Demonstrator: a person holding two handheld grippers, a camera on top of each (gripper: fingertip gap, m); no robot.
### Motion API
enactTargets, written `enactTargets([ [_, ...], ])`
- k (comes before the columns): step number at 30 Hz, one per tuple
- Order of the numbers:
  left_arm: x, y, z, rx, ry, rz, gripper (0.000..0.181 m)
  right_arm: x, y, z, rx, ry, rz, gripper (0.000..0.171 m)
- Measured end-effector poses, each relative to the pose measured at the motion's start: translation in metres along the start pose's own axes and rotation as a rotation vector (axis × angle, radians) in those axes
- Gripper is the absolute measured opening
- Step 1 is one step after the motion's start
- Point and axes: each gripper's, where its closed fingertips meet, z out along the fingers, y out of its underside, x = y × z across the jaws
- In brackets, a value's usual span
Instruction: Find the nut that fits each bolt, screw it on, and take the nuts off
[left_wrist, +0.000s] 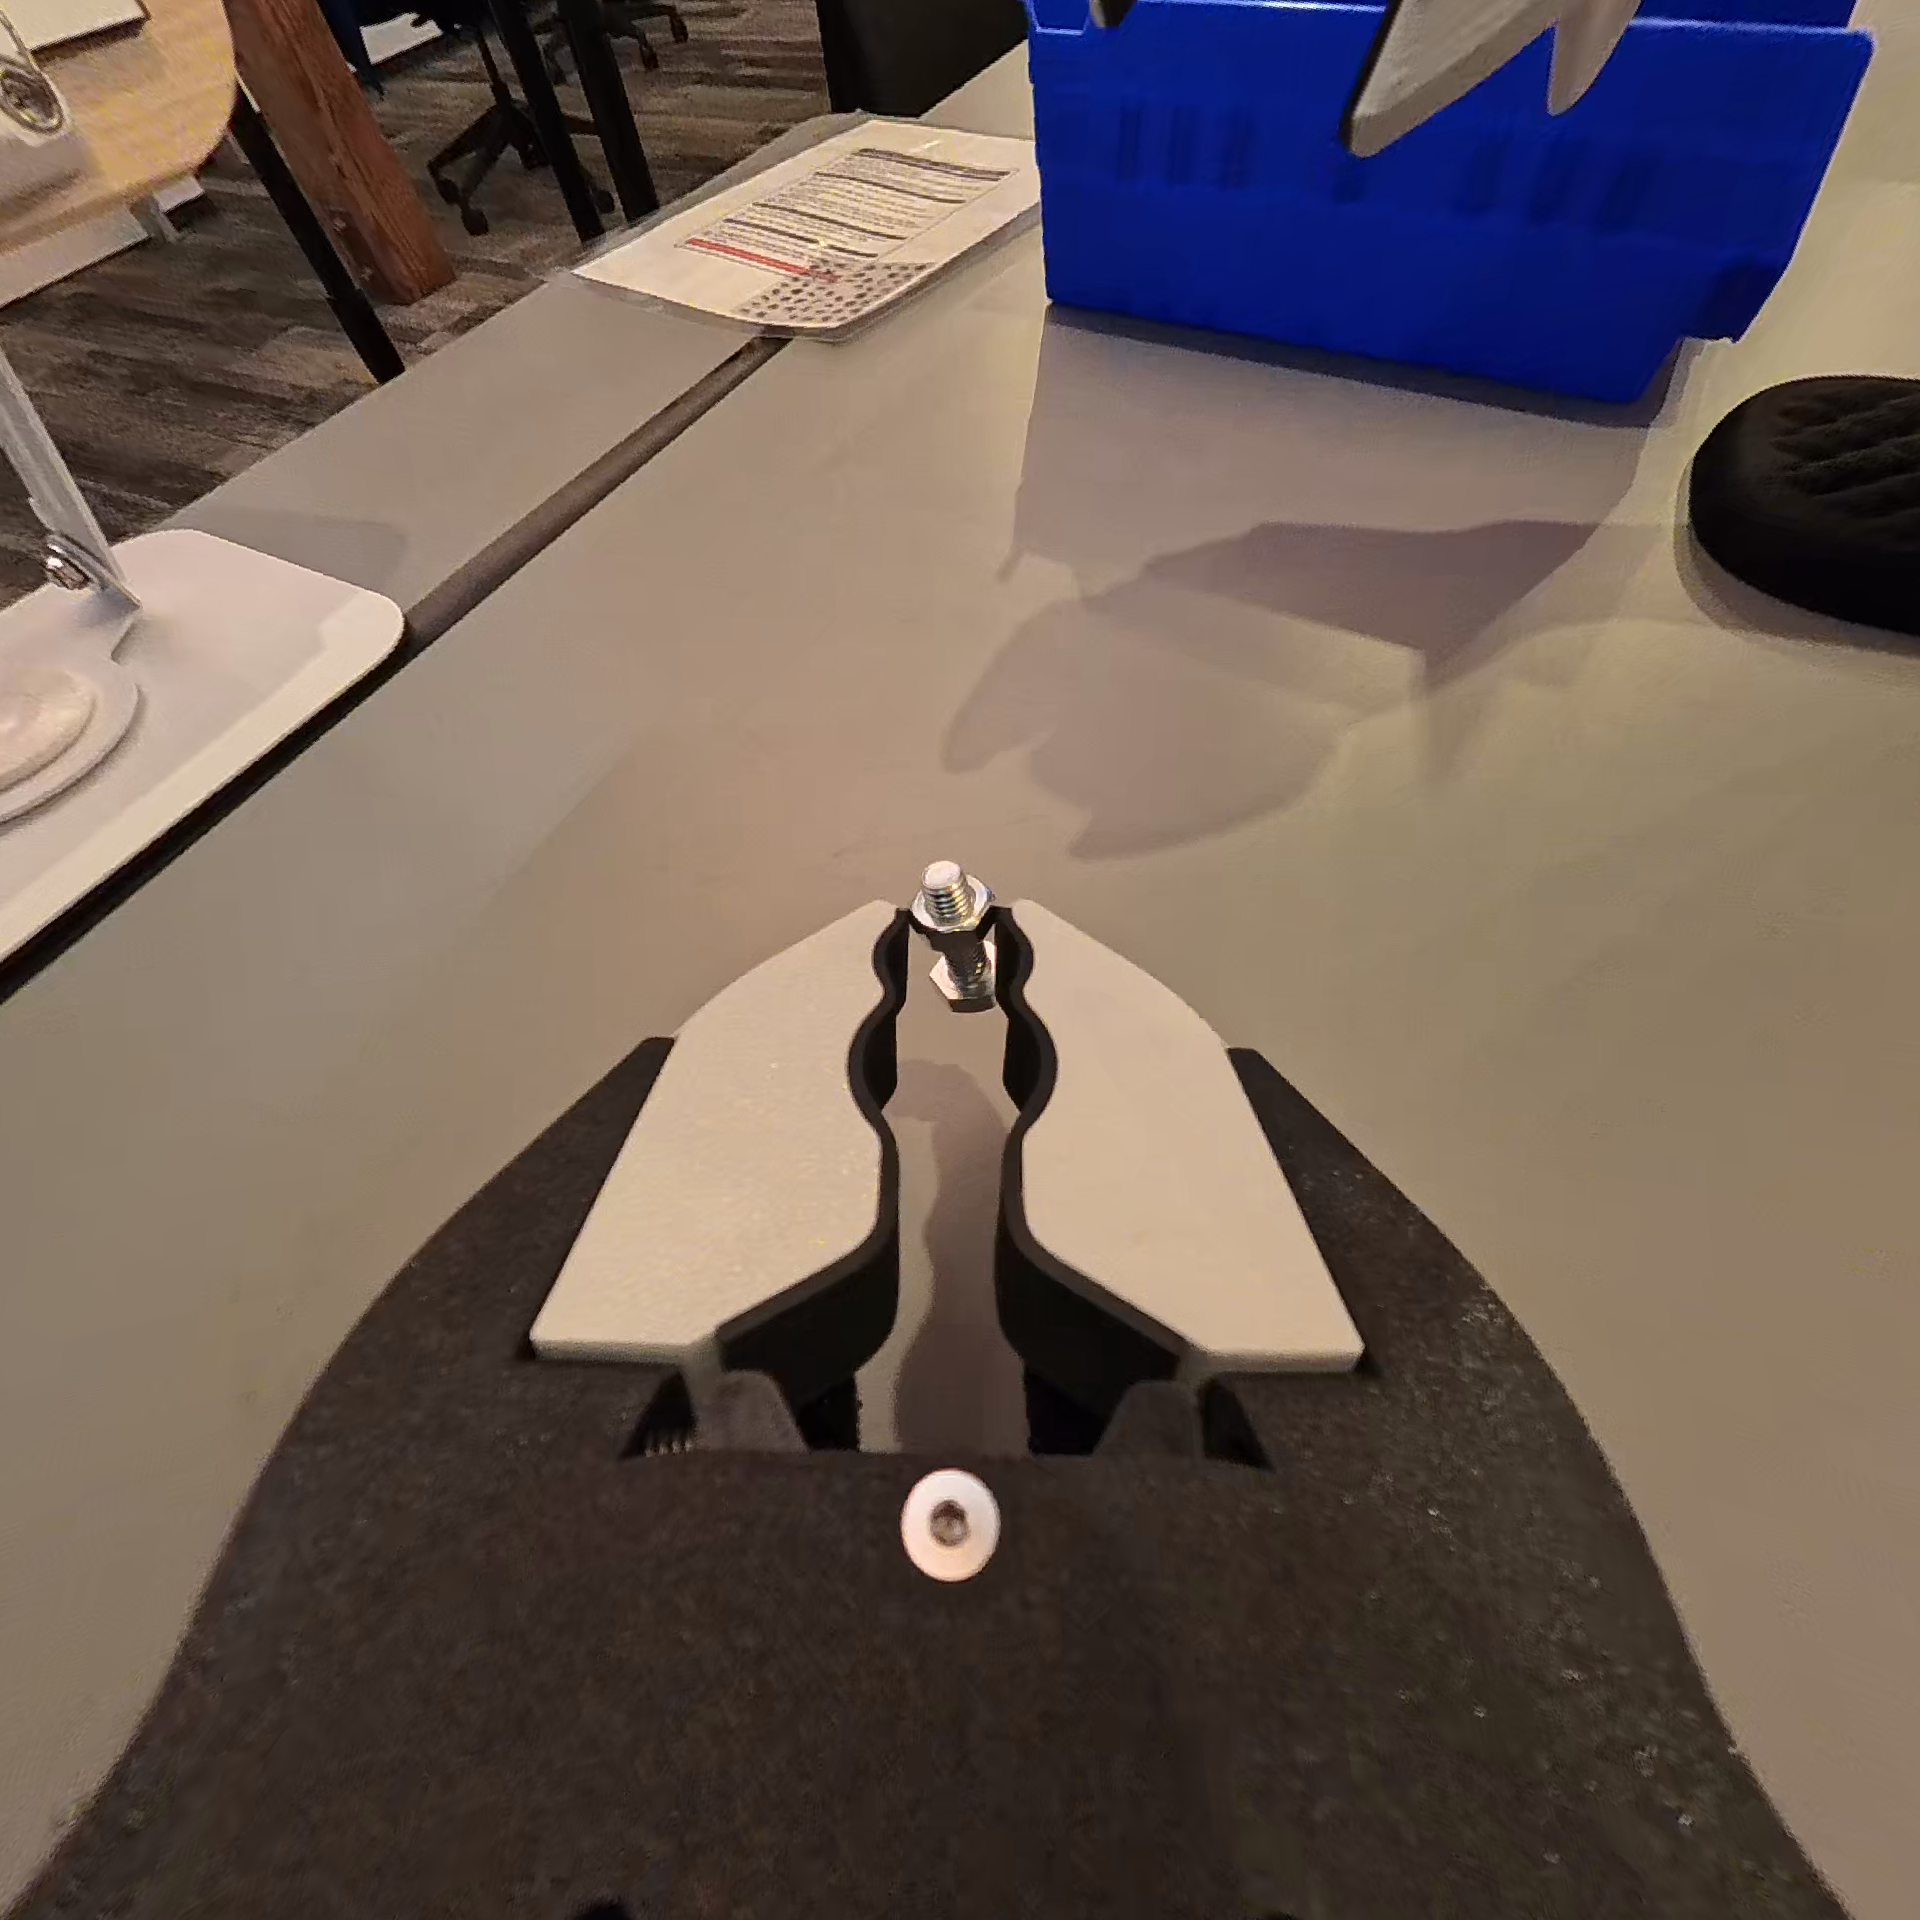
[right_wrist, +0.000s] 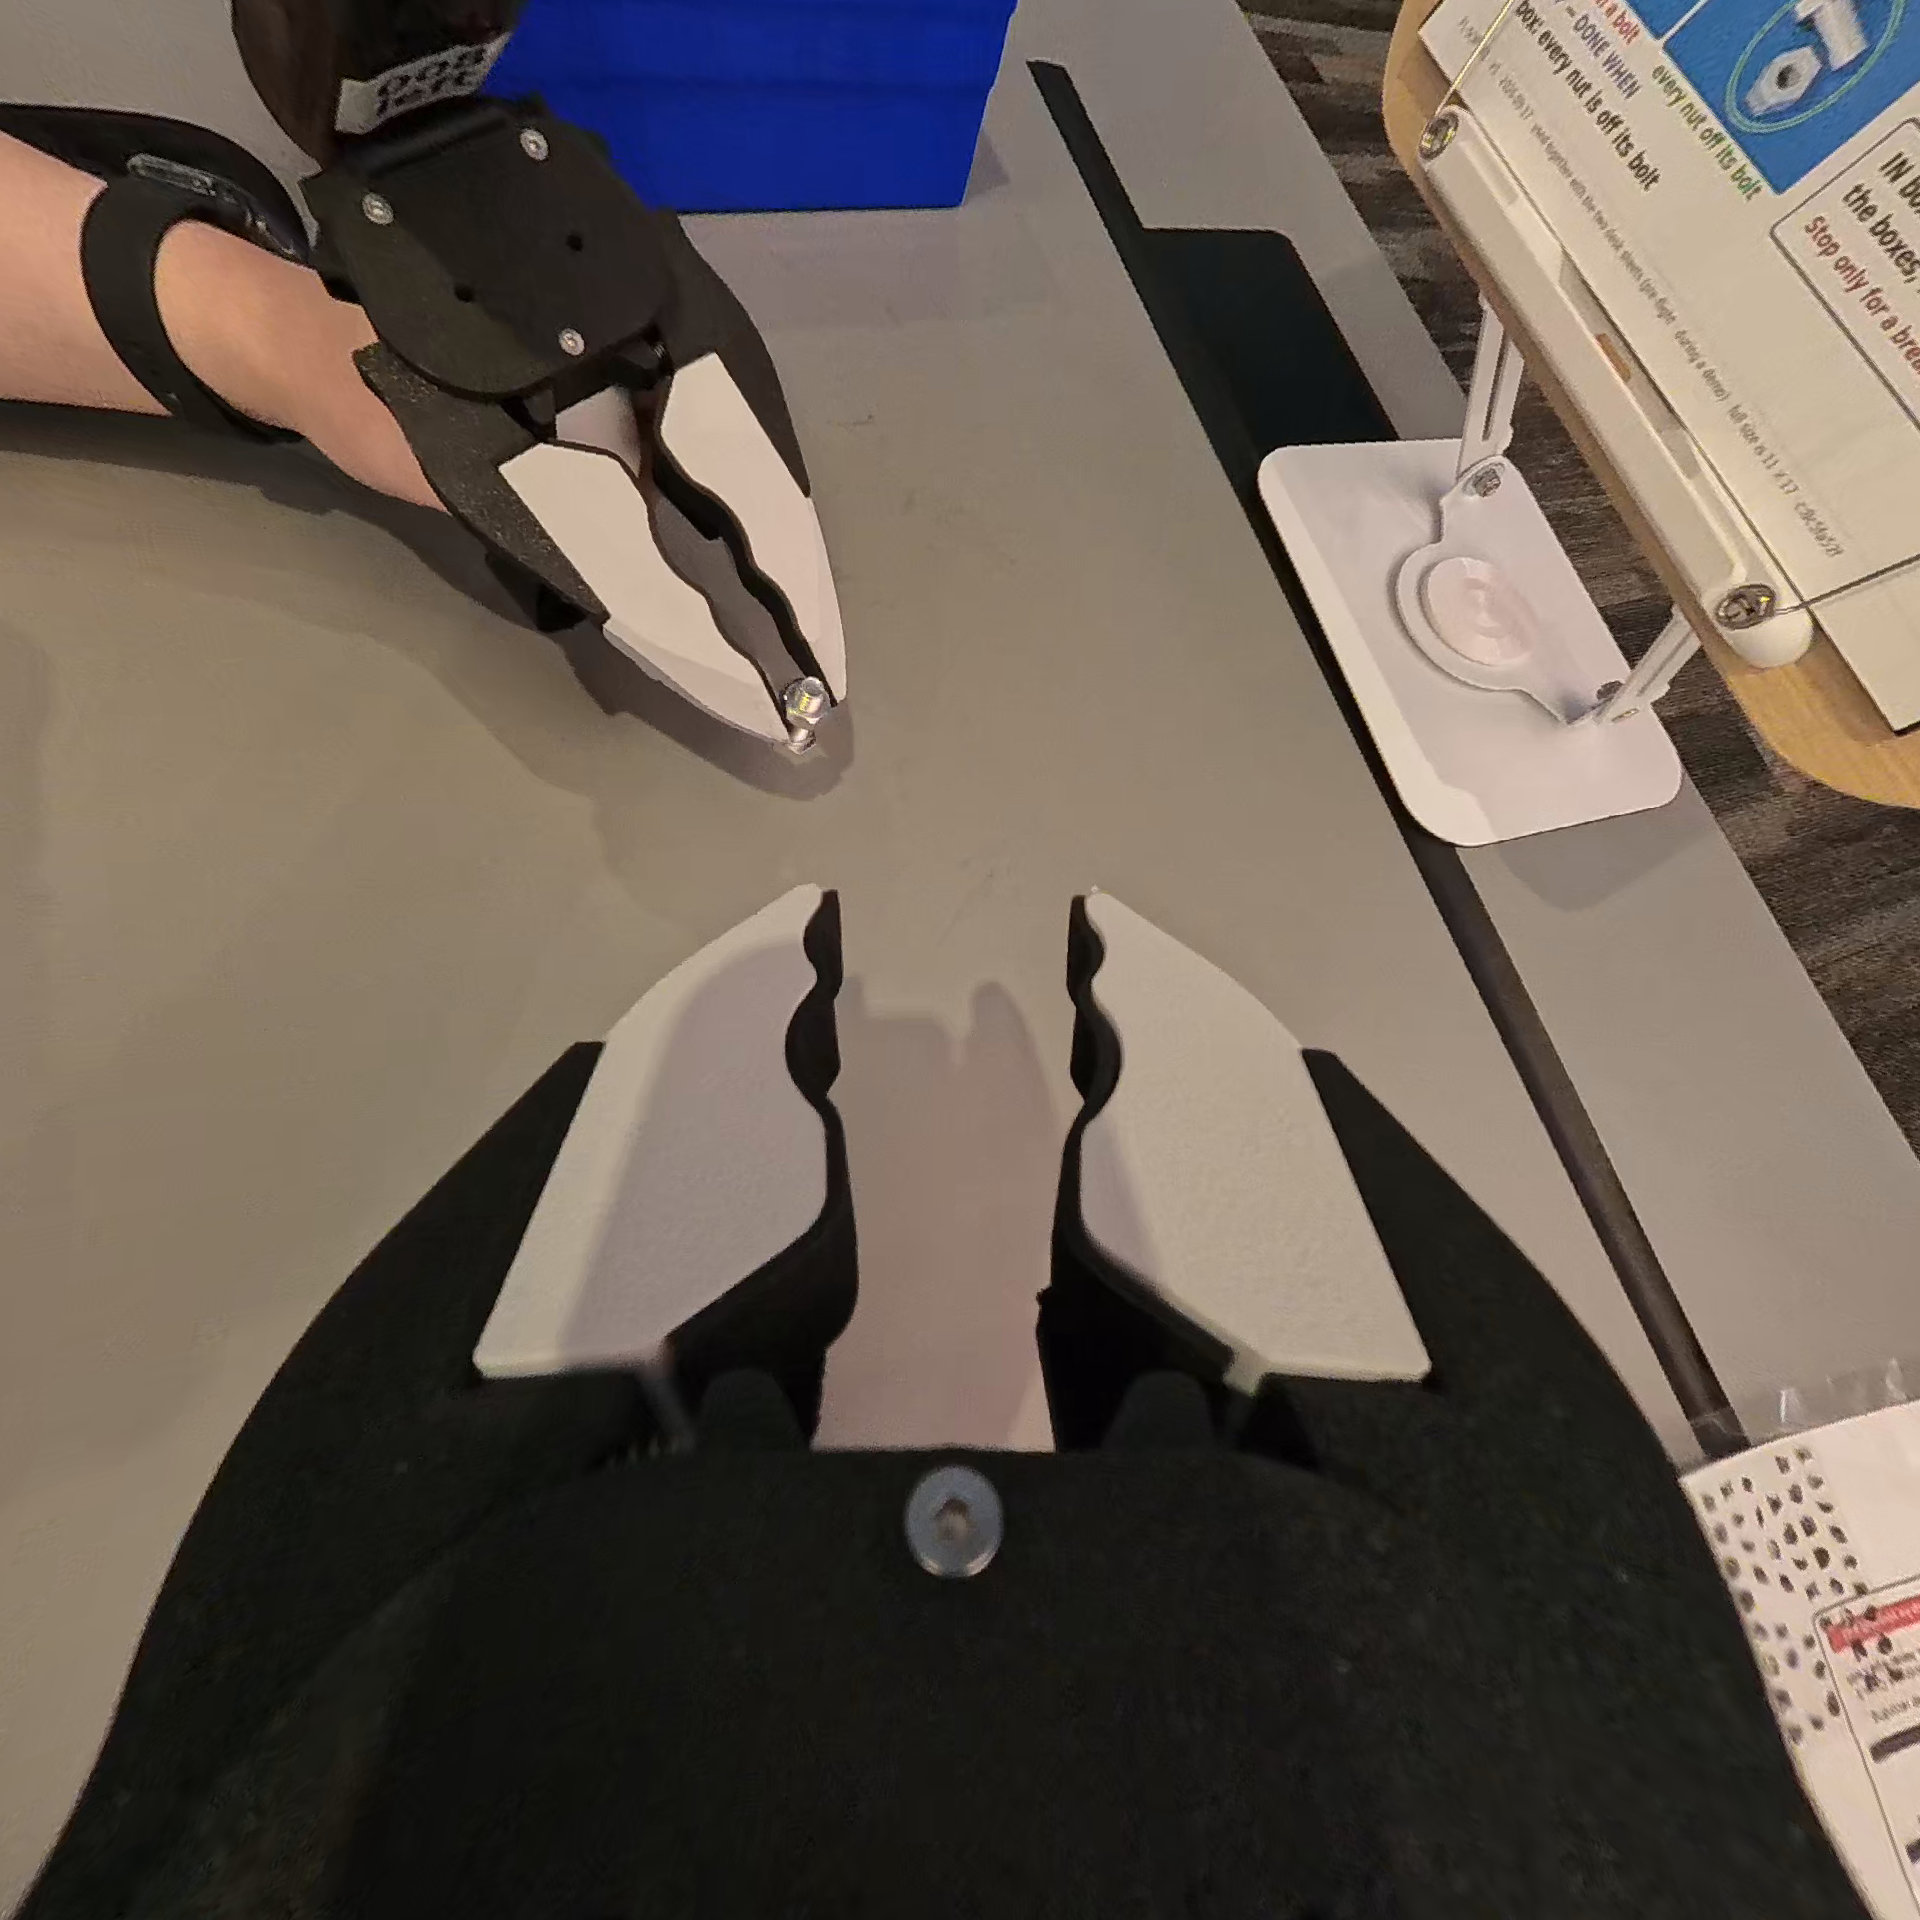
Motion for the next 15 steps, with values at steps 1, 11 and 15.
enactTargets([
  [1, -0.0001, 0.0008, 0.0002, -0.001, 0.003, -0.004, 0.015, 0.0001, -0.0001, 0.0, 0.002, 0.0, -0.001, 0.041],
  [11, -0.0038, 0.0062, -0.0014, -0.014, -0.014, 0.007, 0.015, 0.0062, 0.0025, -0.006, 0.007, 0.015, 0.006, 0.041],
  [15, -0.0017, 0.0104, 0.0009, -0.035, -0.015, 0.028, 0.015, 0.008, 0.0046, -0.0084, 0.002, 0.021, 0.005, 0.041],
])
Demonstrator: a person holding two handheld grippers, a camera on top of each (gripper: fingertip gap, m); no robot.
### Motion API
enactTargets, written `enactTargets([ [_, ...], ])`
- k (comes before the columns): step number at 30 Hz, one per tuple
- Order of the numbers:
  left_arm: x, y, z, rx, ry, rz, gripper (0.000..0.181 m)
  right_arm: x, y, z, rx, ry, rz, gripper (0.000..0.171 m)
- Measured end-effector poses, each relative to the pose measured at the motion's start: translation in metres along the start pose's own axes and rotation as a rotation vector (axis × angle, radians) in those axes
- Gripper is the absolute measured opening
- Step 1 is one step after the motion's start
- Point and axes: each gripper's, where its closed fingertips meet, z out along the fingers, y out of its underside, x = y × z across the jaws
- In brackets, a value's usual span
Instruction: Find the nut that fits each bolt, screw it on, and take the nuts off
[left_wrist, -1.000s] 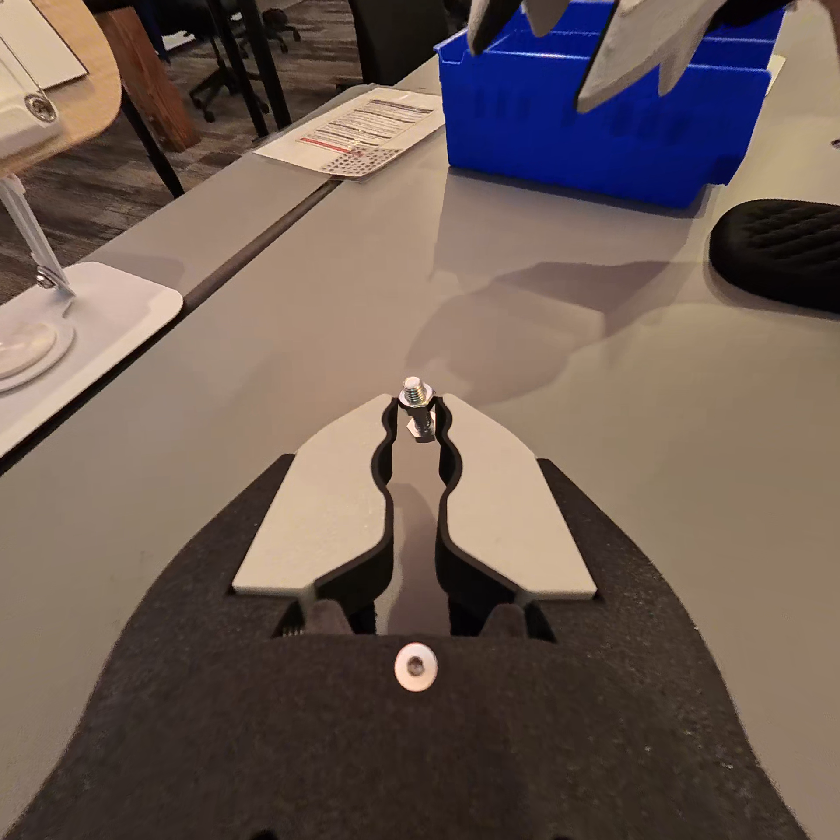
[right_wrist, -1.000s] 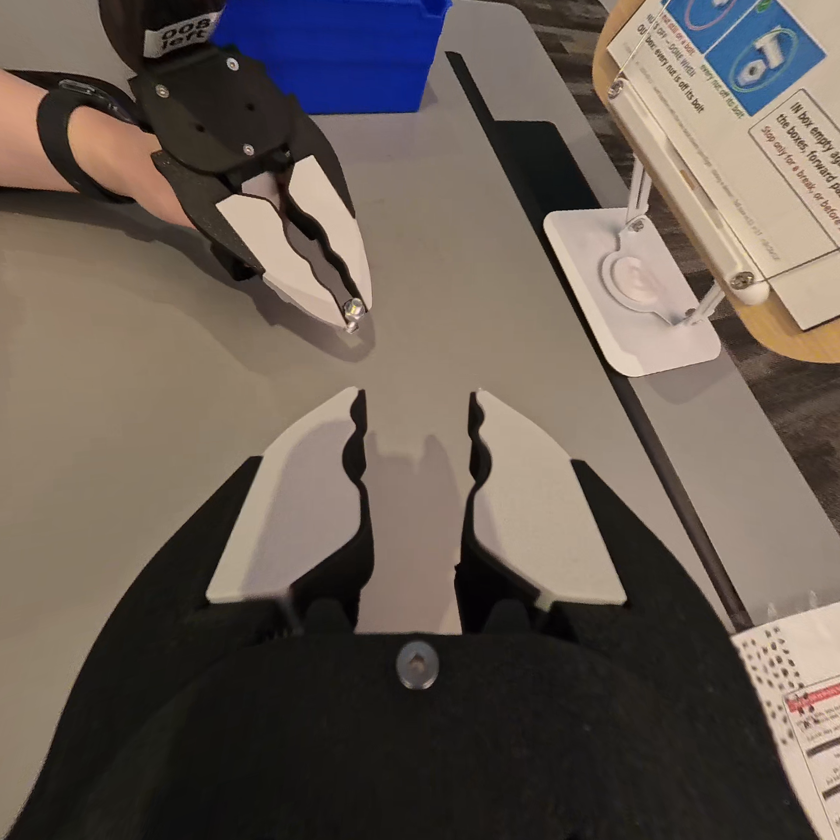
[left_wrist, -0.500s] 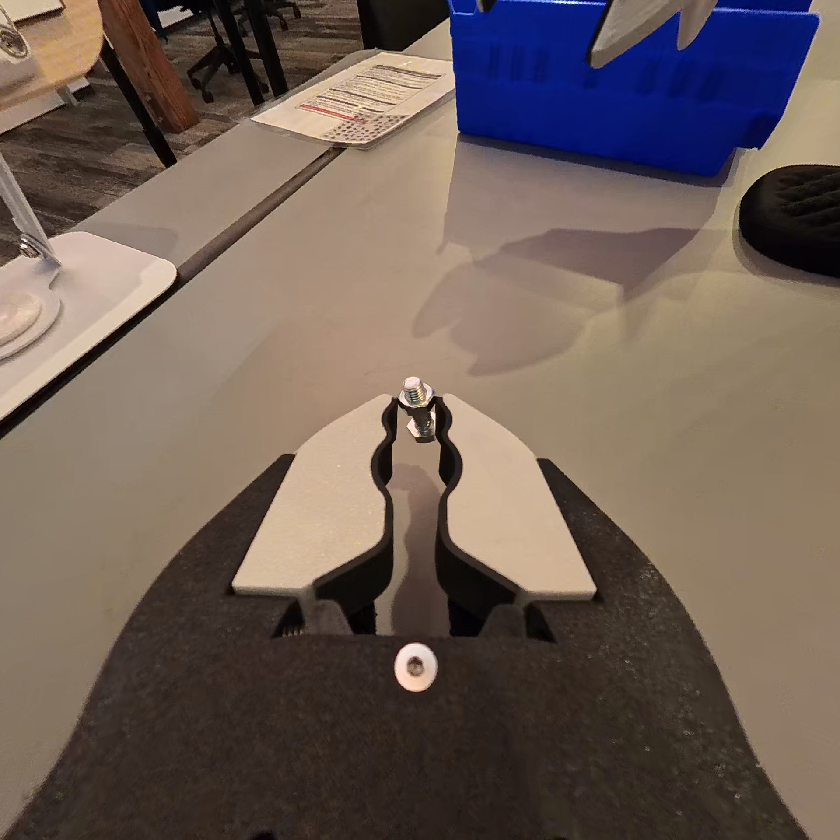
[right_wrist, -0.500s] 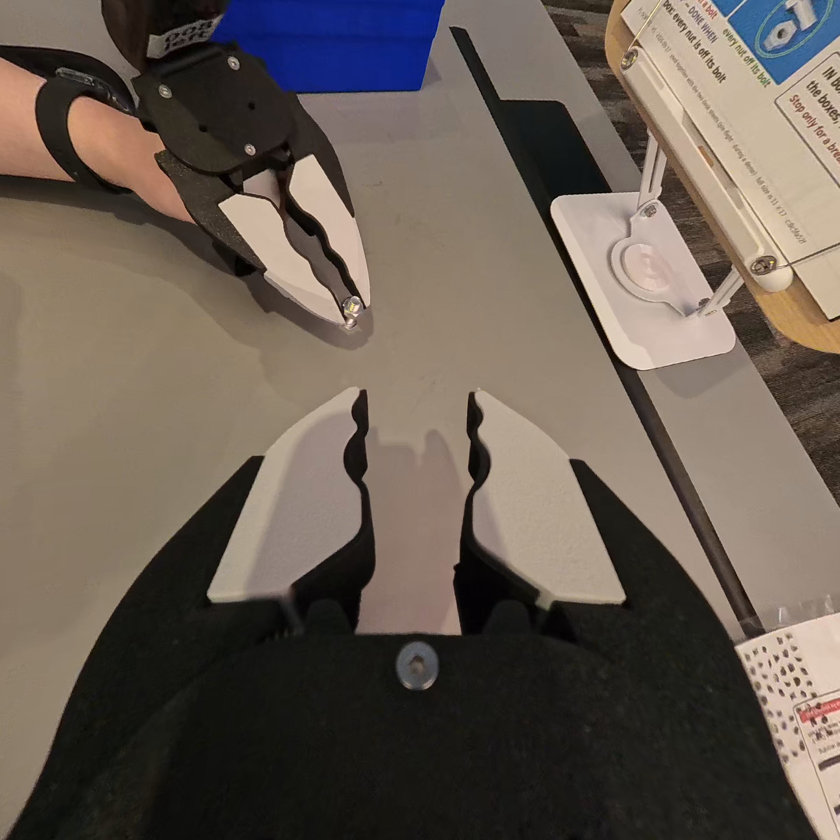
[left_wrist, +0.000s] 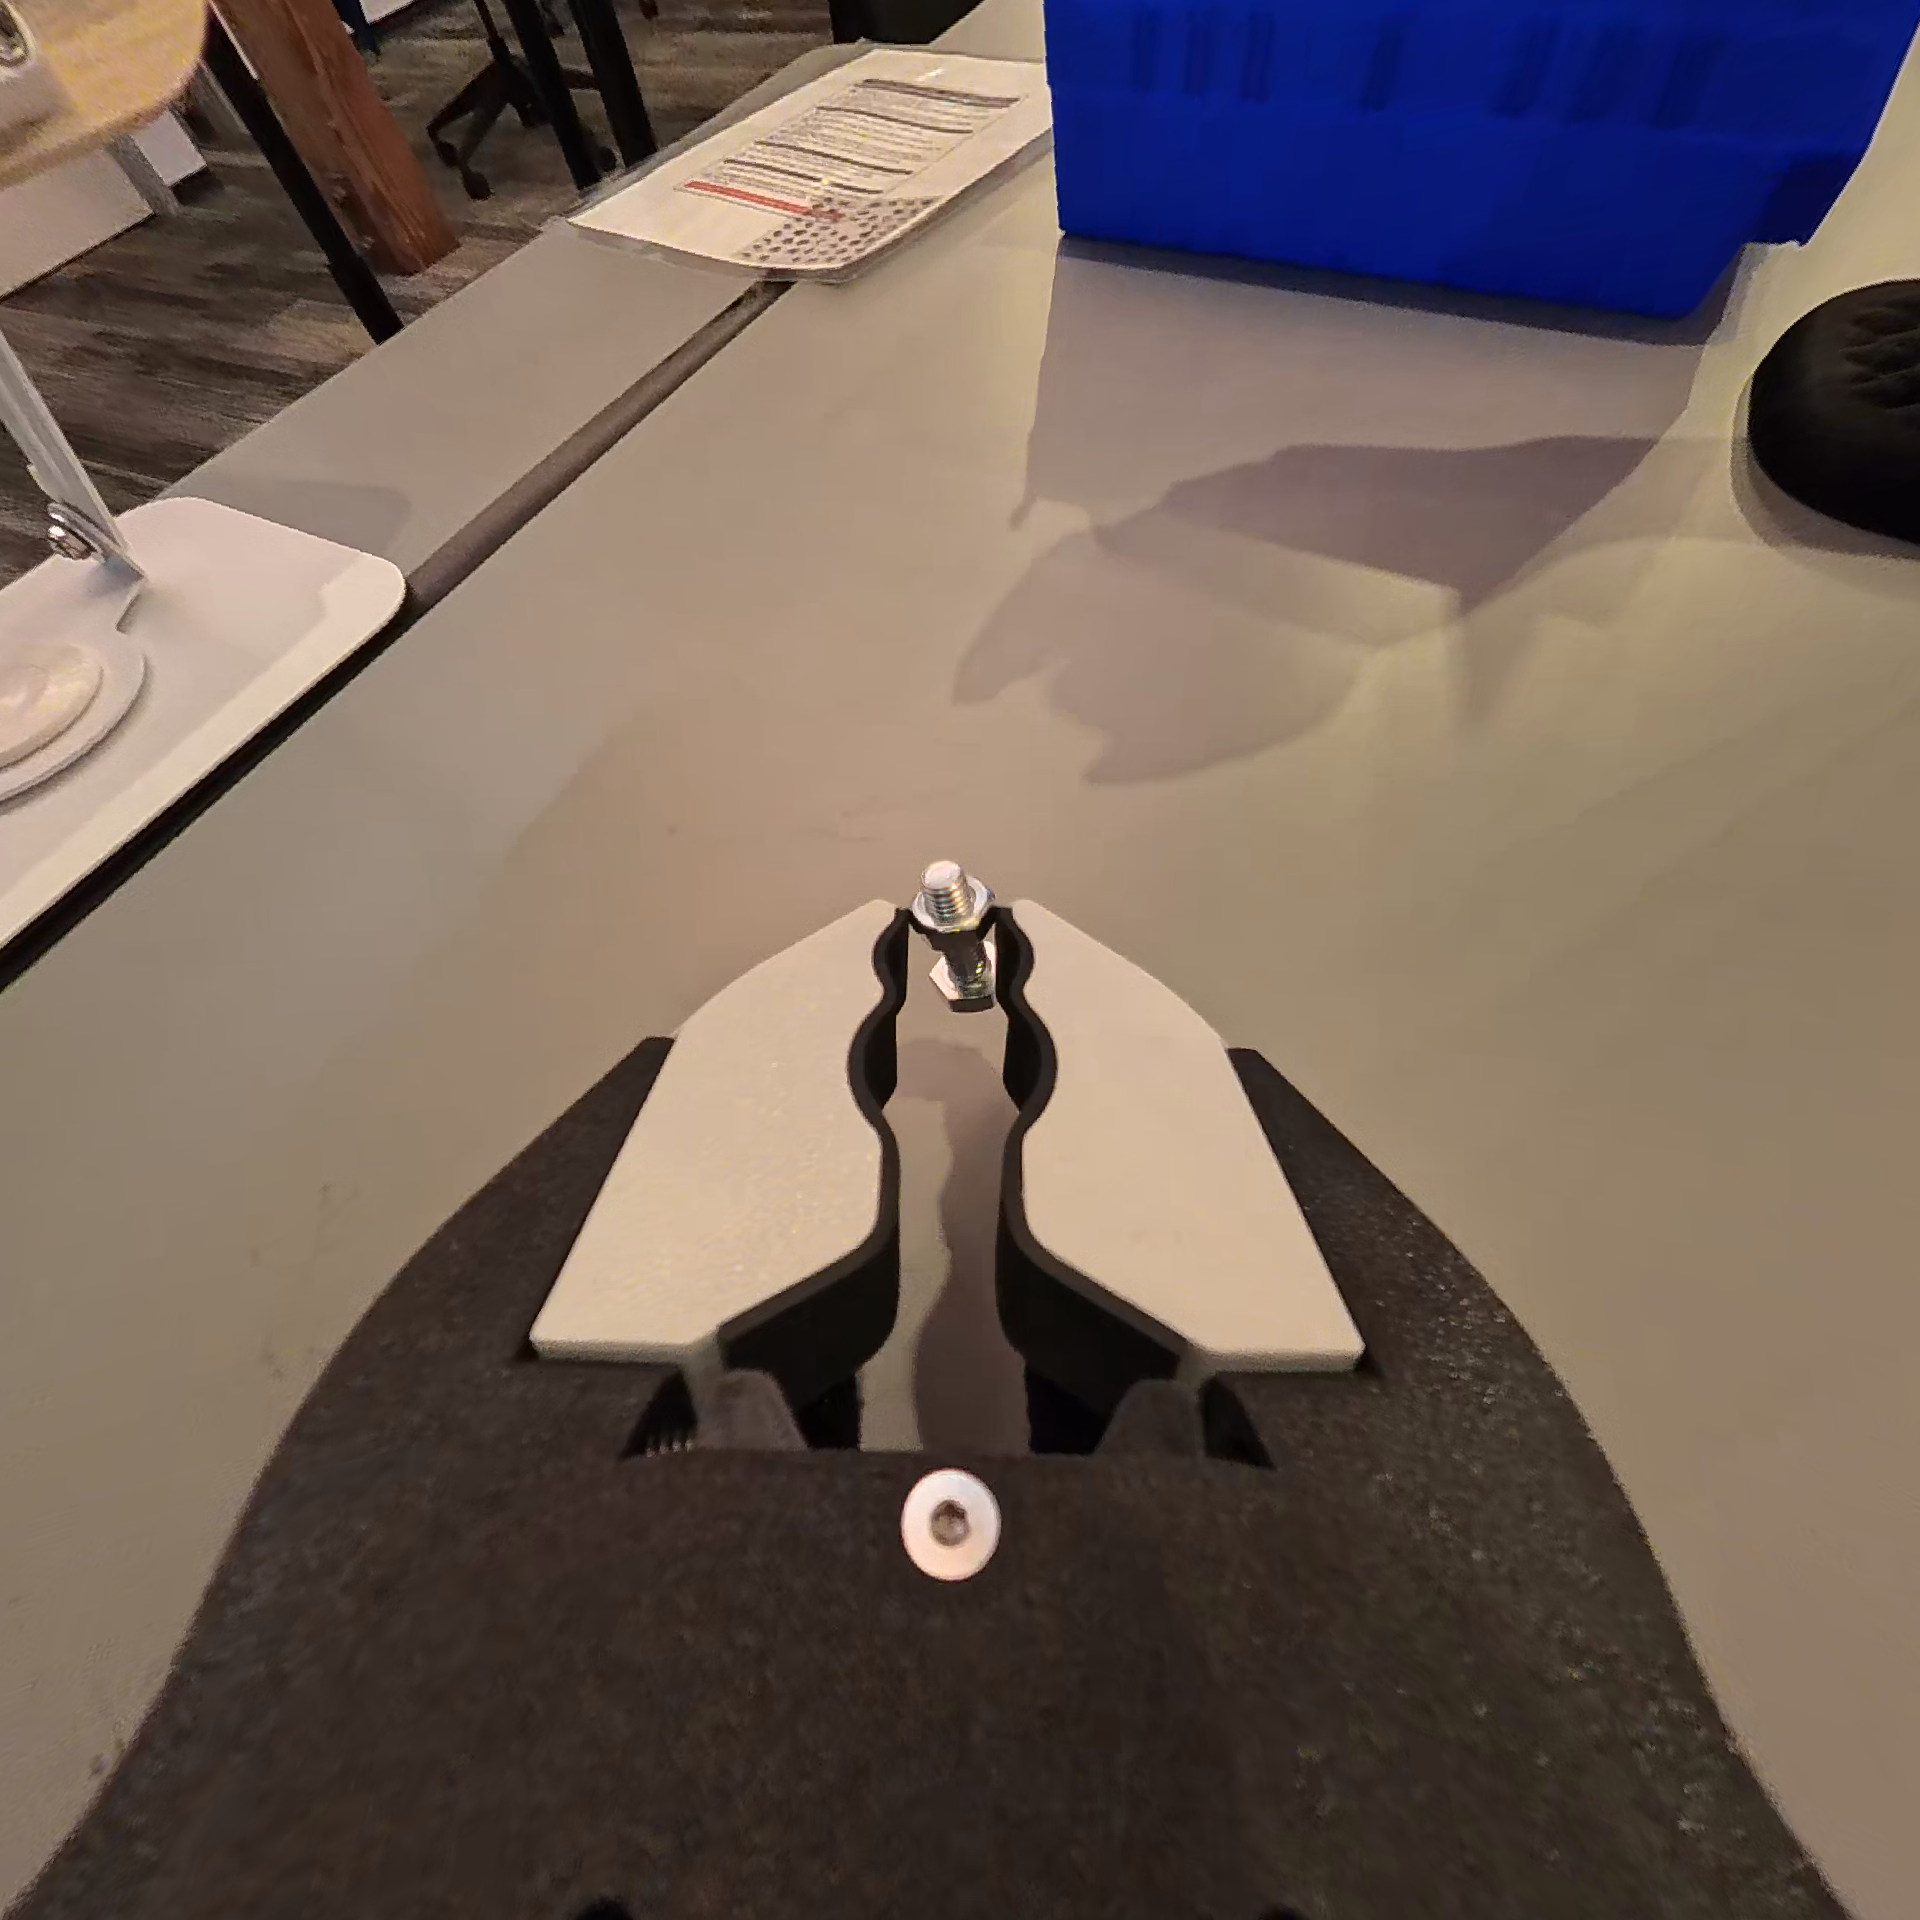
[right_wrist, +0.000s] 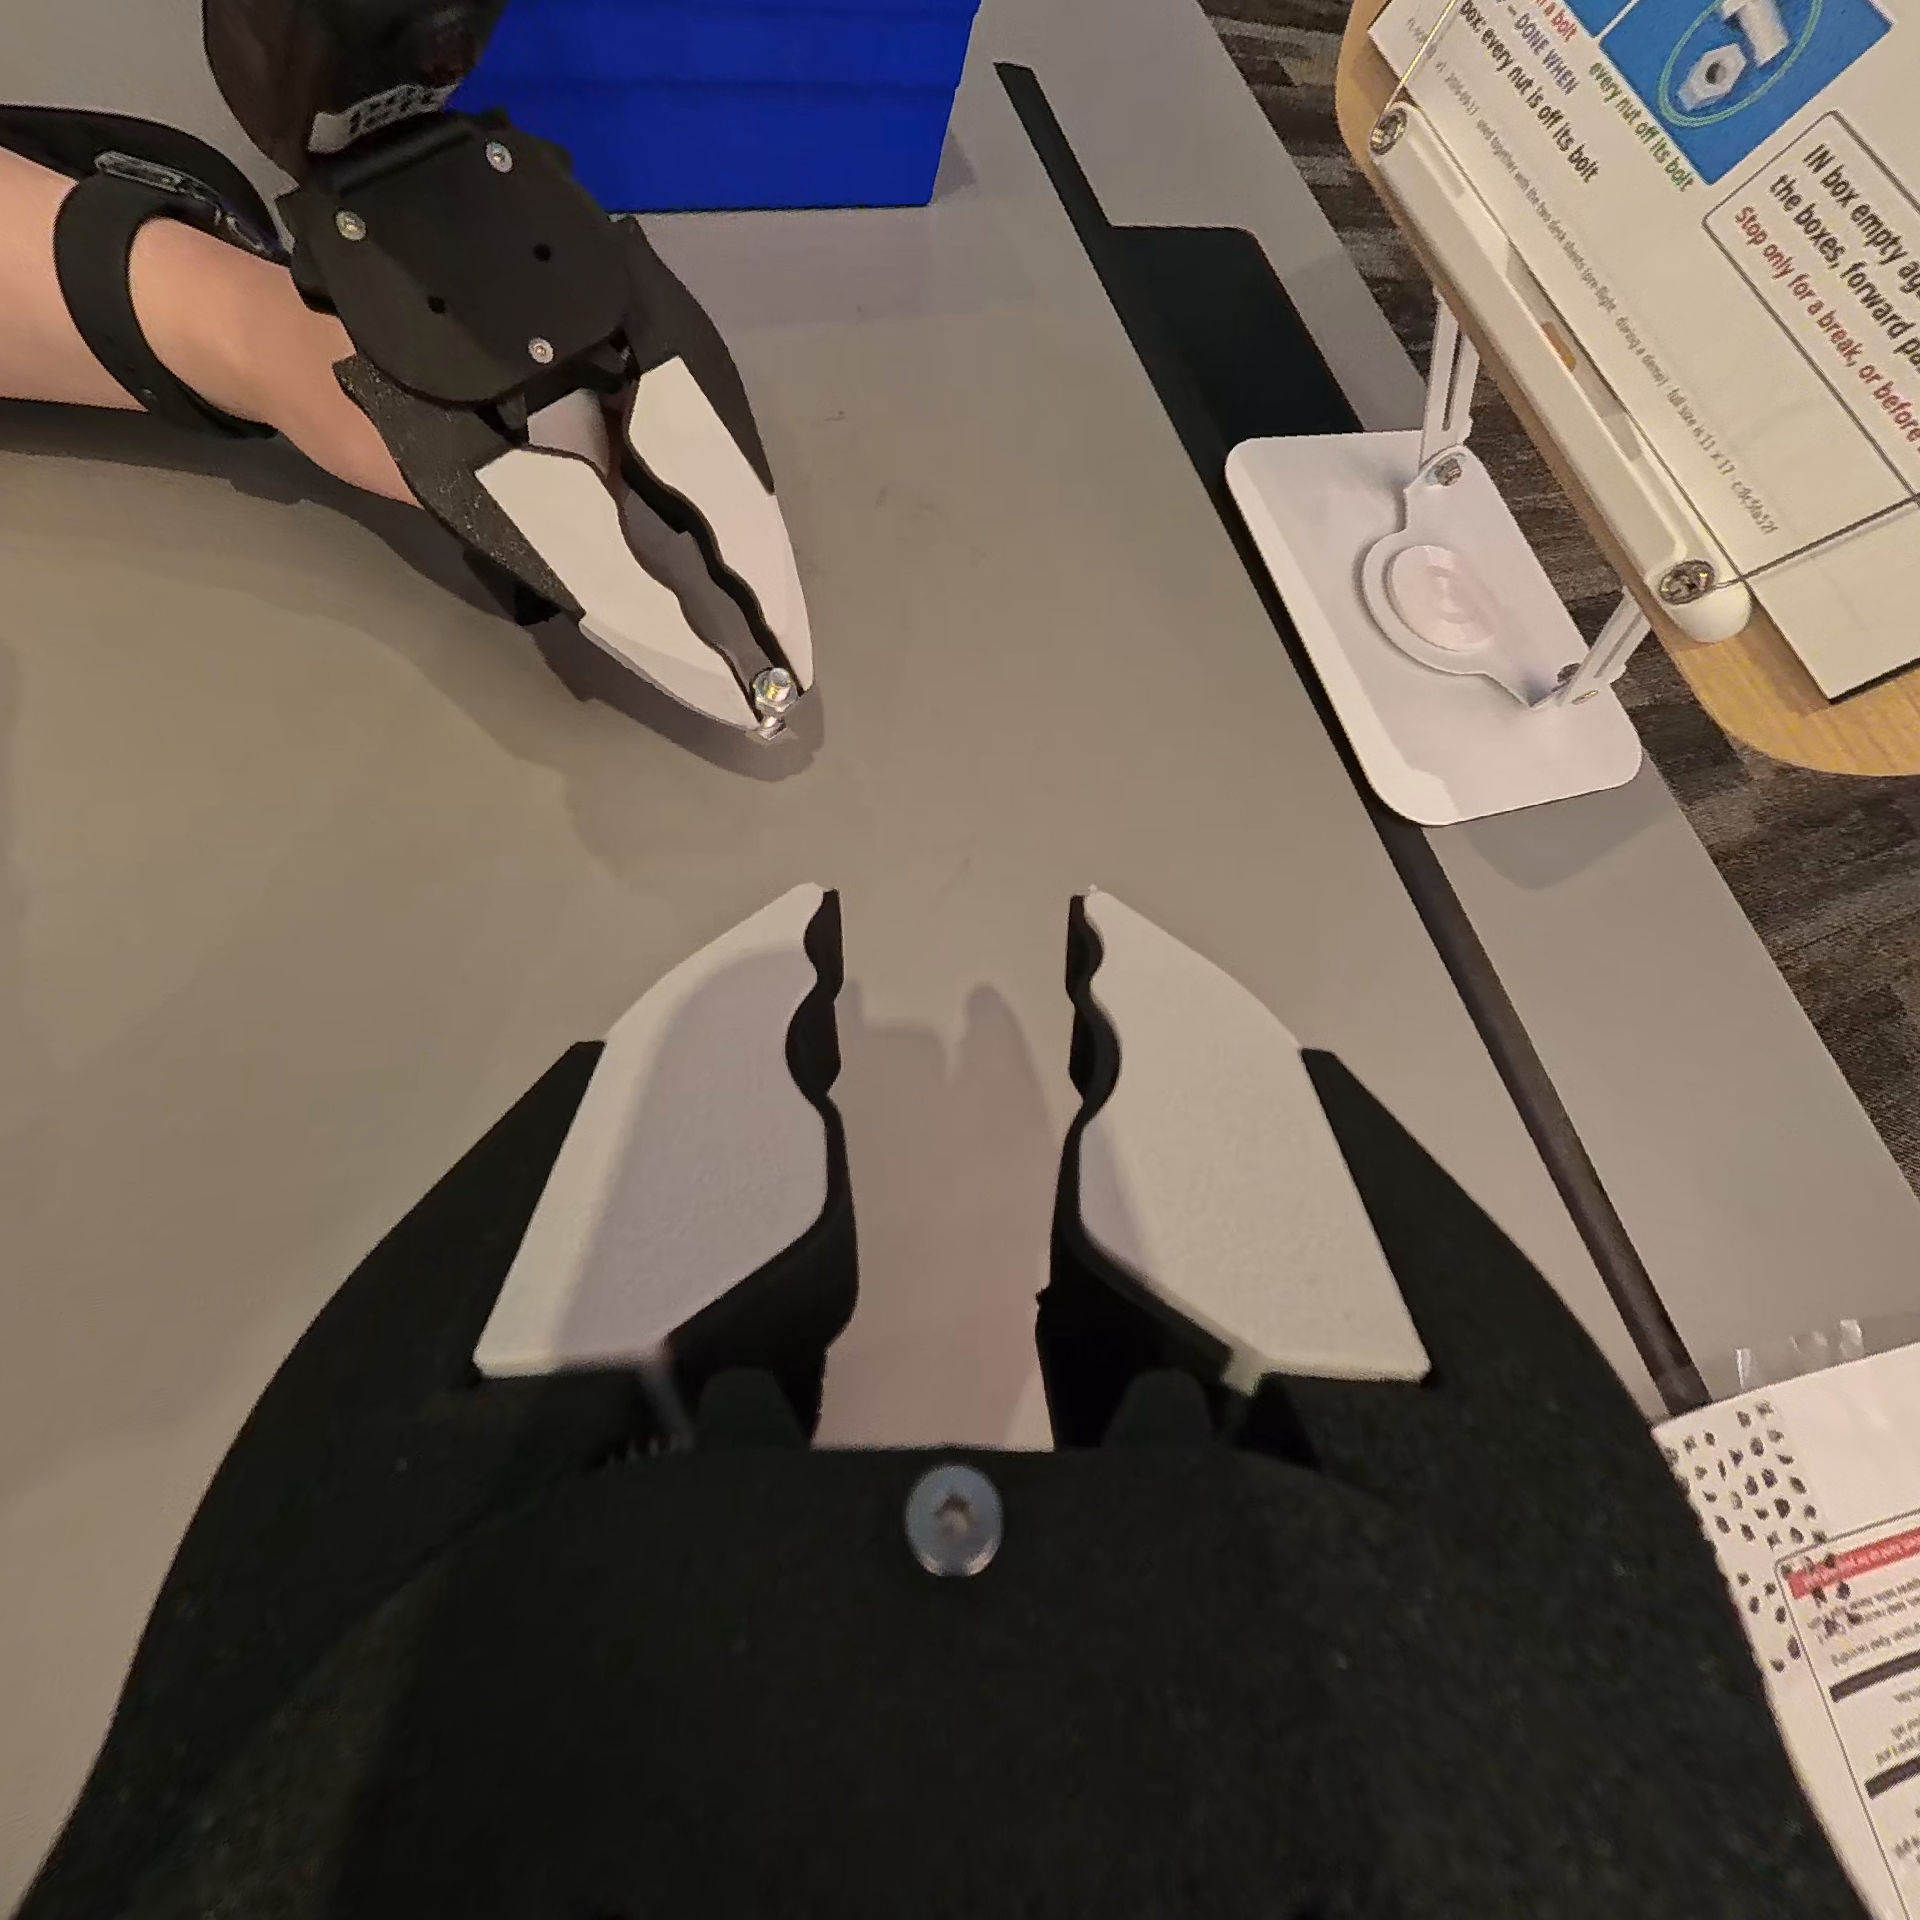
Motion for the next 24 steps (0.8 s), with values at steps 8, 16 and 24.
enactTargets([
  [8, 0.002, 0.006, 0.002, -0.032, -0.009, 0.037, 0.015, 0.004, 0.003, 0.0, -0.004, -0.004, 0.004, 0.041],
  [16, 0.003, 0.013, 0.005, -0.054, 0.018, 0.026, 0.015, 0.006, 0.017, 0.012, -0.064, -0.015, -0.001, 0.041],
  [24, 0.008, 0.023, 0.01, -0.101, 0.046, 0.036, 0.015, 0.004, 0.026, 0.02, -0.096, -0.034, 0.0, 0.041],
])
